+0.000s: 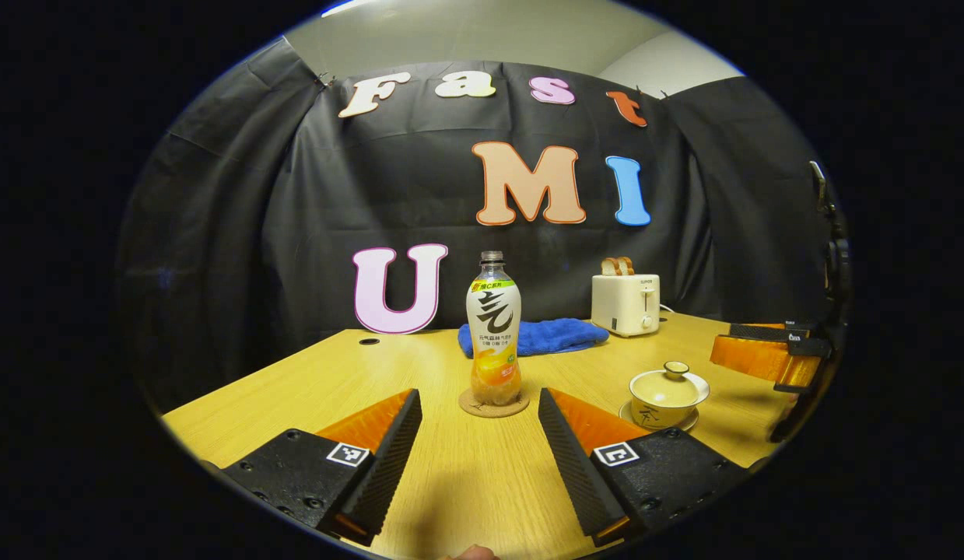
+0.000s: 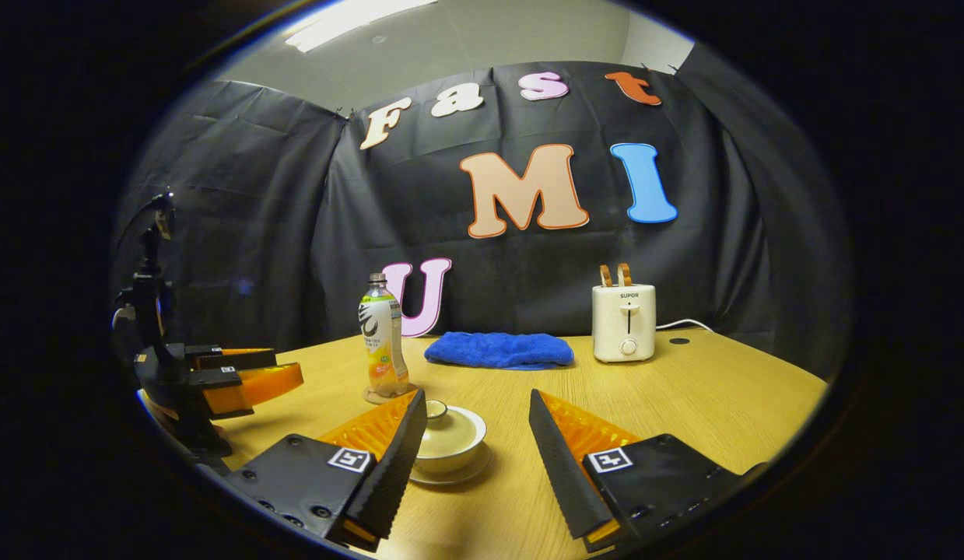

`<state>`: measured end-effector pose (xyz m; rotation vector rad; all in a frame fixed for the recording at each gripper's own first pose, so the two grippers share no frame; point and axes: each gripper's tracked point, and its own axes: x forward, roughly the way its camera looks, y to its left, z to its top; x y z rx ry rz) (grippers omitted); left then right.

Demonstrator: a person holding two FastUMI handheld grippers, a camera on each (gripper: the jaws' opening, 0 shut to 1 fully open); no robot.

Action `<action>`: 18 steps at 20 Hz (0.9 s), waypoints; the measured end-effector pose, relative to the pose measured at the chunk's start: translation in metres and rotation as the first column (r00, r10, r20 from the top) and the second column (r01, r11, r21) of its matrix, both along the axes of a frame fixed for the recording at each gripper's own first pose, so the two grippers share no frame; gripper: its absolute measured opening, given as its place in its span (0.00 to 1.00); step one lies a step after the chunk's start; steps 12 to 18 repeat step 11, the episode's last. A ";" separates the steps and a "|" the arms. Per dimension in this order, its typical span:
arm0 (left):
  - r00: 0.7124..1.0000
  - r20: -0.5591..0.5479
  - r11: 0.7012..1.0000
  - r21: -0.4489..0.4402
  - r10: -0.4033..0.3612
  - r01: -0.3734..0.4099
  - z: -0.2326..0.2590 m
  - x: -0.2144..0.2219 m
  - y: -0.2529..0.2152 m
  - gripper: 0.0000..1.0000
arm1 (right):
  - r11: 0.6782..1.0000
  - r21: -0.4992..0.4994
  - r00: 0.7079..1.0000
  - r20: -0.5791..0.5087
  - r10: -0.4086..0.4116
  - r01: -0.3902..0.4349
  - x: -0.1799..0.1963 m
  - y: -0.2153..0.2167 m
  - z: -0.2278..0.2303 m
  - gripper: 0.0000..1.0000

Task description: Open the teacup lid with one hand, grasp the water bottle and pour water into the teacup with the other hand; after pouring, place the water bottle on the coaster and then close the teacup lid.

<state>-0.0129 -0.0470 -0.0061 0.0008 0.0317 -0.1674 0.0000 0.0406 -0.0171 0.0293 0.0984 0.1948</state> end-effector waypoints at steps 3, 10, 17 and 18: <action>1.000 0.000 1.000 0.002 0.001 -0.001 0.000 0.000 -0.001 0.88 | 1.000 -0.001 1.000 0.000 -0.001 0.001 -0.001 0.001 -0.003 0.85; 1.000 0.025 1.000 -0.006 0.009 -0.008 0.004 -0.002 0.002 0.88 | 1.000 -0.012 1.000 0.026 -0.011 0.011 -0.002 0.001 0.001 0.87; 1.000 0.025 1.000 -0.006 0.009 -0.009 0.004 -0.002 0.002 0.88 | 1.000 -0.016 1.000 0.028 -0.012 0.013 -0.002 0.001 0.001 0.87; 1.000 0.025 1.000 -0.006 0.009 -0.009 0.004 -0.002 0.002 0.88 | 1.000 -0.016 1.000 0.028 -0.012 0.013 -0.002 0.001 0.001 0.87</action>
